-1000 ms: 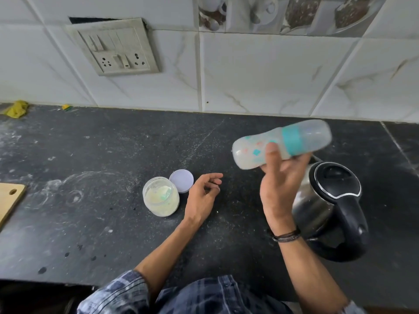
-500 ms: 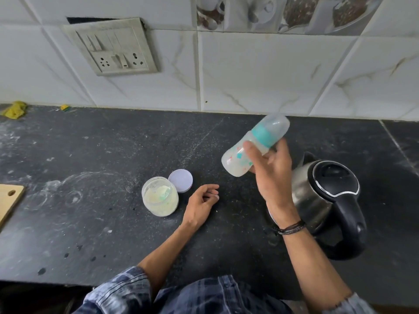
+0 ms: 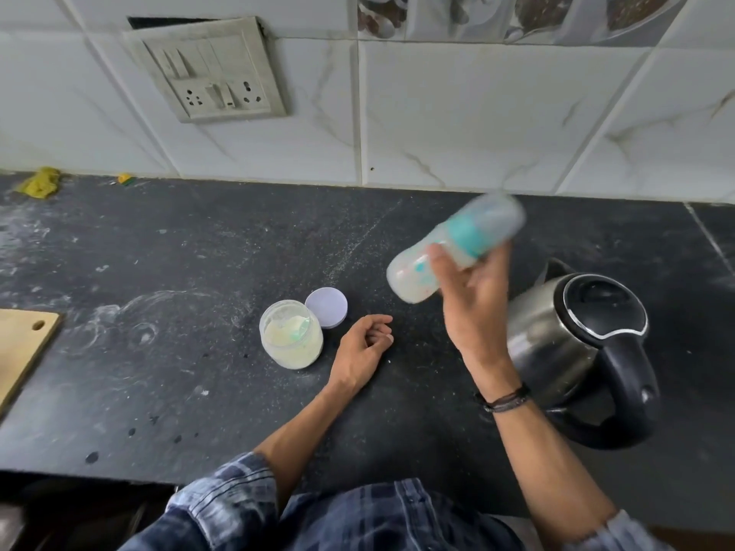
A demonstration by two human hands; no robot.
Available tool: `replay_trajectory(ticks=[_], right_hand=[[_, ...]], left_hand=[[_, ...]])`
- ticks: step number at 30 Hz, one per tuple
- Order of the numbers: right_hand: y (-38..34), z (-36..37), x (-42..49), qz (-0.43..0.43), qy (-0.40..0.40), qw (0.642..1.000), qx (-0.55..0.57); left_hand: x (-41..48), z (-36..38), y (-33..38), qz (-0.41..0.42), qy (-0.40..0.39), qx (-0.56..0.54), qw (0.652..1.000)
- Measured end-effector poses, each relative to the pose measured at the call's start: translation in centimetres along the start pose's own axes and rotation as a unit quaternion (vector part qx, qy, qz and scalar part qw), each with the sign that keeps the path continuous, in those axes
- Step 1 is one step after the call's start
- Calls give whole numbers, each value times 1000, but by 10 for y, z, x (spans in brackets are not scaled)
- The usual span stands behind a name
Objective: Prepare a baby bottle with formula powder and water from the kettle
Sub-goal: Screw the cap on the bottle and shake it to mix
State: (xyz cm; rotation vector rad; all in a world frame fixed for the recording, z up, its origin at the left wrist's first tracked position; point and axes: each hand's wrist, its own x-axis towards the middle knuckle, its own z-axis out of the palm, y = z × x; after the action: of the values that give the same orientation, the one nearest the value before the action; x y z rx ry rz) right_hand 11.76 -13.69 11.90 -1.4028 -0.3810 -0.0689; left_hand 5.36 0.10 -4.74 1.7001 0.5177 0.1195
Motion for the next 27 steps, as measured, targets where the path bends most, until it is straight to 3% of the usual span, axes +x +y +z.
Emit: replay_trajectory(ticks=[2,7,11,15,19,23,27], right_hand=[[3,0,-5,36,-31,999,-12],[-8,-6,-9,-1,80,995,61],[-10,-9,-14,60,-13,998,12],[-23,-14,-11,15,104,990,95],[-20,-10,-11,72,-12,997,-9],[-23,-10,-16,33,96,992,68],[-20,-11,-14,79,19,996,37]], left_hand=[[-5,1,-7,19,0,30,999],[-8,4,-12,50,18,46,998],[-11,4,-16,57,22,73,995],[-9,8,-15,76,20,90,993],[-11,6,-18,93,25,123,988],[-10,9,-16,100,23,120,987],[-11,8,-16,100,22,125,987]])
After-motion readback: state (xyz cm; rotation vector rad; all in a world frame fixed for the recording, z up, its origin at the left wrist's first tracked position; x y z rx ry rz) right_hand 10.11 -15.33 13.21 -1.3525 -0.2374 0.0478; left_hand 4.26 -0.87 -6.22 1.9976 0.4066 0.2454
